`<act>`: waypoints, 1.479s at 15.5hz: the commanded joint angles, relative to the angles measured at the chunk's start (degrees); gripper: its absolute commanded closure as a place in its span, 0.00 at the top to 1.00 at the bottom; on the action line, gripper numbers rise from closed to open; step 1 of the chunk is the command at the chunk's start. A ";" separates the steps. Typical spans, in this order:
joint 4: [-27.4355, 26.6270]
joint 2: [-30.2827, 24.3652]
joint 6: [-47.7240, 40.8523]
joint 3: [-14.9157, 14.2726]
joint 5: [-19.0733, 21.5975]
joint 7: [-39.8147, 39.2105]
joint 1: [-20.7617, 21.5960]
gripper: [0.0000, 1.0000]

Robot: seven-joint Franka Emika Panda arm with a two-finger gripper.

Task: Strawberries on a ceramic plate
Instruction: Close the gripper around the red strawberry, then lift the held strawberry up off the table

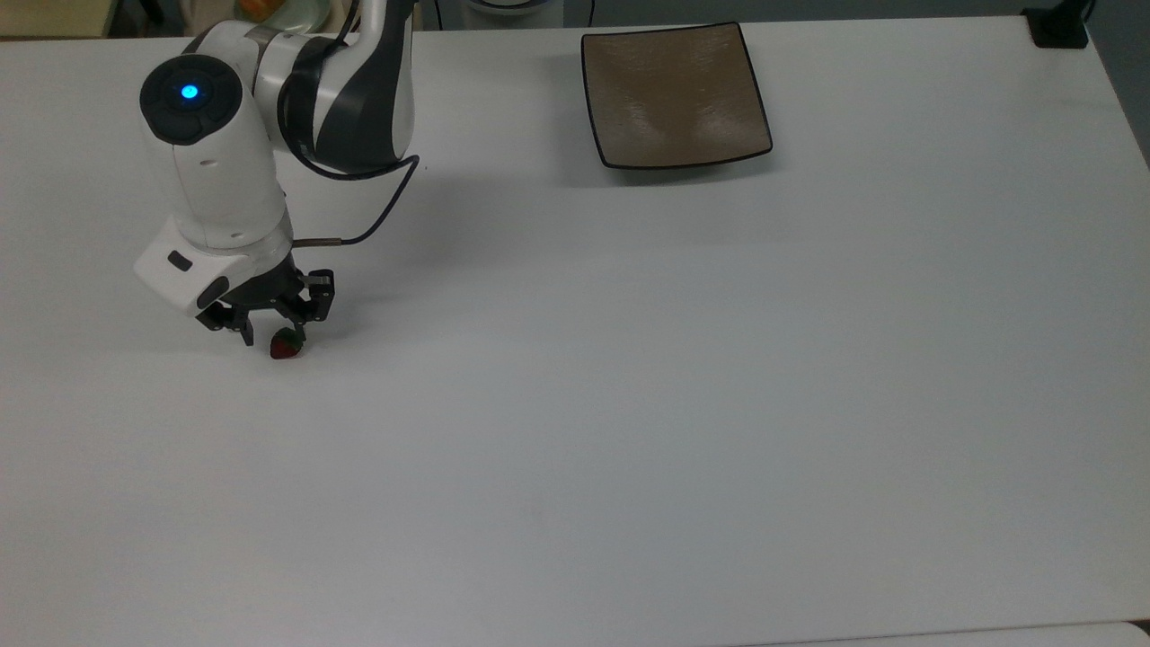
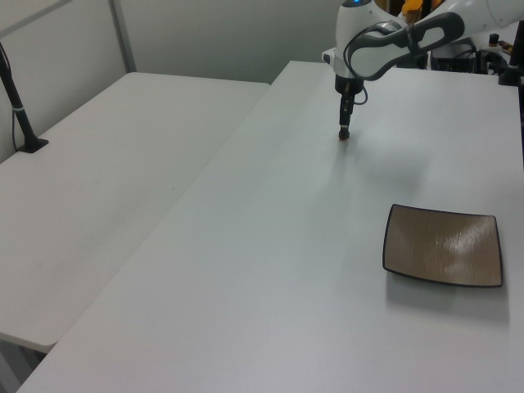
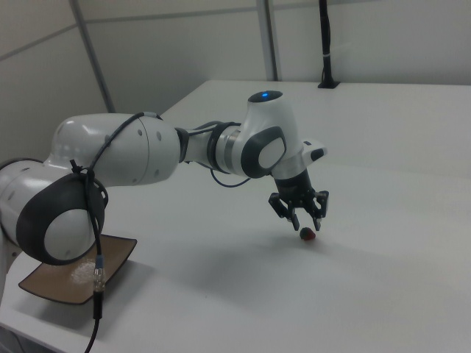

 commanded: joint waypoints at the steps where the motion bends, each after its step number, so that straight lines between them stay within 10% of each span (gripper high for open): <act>1: -3.03 -0.66 4.01 -0.13 -1.13 -0.81 0.09 0.53; 4: -3.03 -0.04 4.10 -0.13 -1.22 -0.81 0.17 0.53; 12: -3.03 0.22 3.93 -0.13 -2.27 -0.89 0.17 0.00; 23: -2.94 -9.34 -9.23 0.30 -1.22 -0.54 0.88 0.00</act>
